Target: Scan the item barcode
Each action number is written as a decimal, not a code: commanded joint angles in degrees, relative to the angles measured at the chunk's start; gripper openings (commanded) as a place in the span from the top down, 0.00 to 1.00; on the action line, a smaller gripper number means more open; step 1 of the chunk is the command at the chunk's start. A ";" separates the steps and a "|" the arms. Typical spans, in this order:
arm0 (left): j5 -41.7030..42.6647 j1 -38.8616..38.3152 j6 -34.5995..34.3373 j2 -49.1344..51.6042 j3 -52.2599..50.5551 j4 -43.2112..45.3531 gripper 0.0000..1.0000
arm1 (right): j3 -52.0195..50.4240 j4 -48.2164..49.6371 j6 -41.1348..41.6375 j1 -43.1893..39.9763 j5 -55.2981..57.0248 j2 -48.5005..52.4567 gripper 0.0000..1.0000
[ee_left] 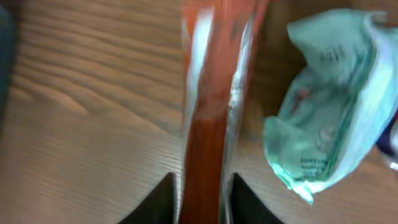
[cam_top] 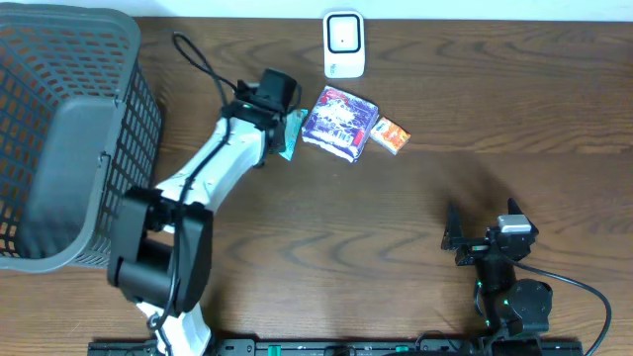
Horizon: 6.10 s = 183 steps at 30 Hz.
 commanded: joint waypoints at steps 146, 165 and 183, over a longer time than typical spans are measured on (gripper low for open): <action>15.10 0.11 4.85 -24.02 1.57 -25.20 0.02 | 88.52 -55.34 -5.97 -10.05 -31.98 126.35 0.99; 15.10 0.11 4.85 -24.02 1.57 -25.20 0.02 | 112.56 -89.79 -37.51 -7.82 -59.74 126.31 0.99; 15.10 0.11 4.85 -24.02 1.57 -25.20 0.02 | 114.73 -77.20 -10.71 -1.77 -31.61 126.29 0.99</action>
